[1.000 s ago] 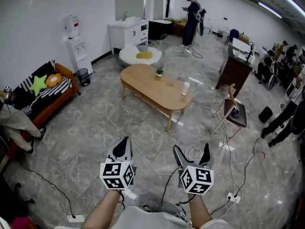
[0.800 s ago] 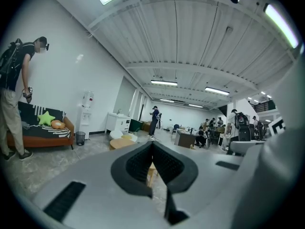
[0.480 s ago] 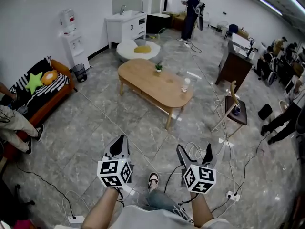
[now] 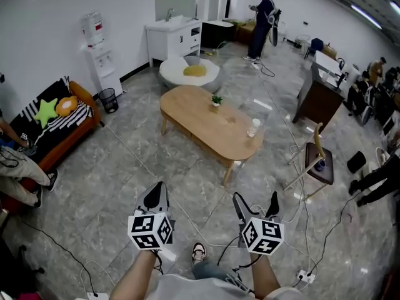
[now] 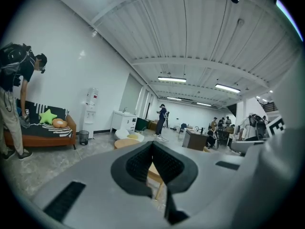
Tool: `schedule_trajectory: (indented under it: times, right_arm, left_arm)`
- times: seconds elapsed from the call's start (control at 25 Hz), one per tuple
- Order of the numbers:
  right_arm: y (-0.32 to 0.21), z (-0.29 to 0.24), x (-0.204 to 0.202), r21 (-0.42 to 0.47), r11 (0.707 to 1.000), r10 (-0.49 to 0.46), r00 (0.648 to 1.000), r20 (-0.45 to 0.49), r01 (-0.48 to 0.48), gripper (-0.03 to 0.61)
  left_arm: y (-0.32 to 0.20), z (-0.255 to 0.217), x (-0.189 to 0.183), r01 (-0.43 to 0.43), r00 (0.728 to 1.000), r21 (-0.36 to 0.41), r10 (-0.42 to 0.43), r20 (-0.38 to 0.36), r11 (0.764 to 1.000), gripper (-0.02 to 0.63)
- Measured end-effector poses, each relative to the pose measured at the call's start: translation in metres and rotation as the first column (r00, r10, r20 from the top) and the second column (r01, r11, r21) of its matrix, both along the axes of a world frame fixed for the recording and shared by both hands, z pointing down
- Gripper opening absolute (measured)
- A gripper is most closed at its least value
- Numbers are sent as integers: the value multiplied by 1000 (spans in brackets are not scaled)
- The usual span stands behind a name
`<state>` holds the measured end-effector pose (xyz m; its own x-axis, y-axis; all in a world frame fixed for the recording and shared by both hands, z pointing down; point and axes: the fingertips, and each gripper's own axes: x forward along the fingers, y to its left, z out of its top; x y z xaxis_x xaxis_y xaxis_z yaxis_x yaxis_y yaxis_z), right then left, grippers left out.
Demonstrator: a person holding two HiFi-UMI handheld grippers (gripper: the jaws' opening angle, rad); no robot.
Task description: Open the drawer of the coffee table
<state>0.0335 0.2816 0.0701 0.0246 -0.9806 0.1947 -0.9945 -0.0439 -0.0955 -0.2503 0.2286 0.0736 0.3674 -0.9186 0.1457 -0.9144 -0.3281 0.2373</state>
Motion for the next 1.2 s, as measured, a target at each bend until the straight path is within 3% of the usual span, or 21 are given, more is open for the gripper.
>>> schedule_trajectory:
  times: [0.36, 0.72, 1.2]
  right_arm:
    - [-112, 3, 25, -8, 1000, -15, 1000, 10, 15, 584]
    - [-183, 10, 59, -28, 999, 23, 1000, 10, -22, 584]
    - [-273, 16, 62, -62, 987, 152, 988, 8, -151, 584]
  left_arm:
    - [-112, 1, 23, 10, 1000, -13, -9, 9, 1000, -9]
    - [-196, 8, 37, 21, 1000, -34, -22, -1, 999, -9]
    - [-331, 13, 51, -127, 992, -49, 127, 8, 991, -9]
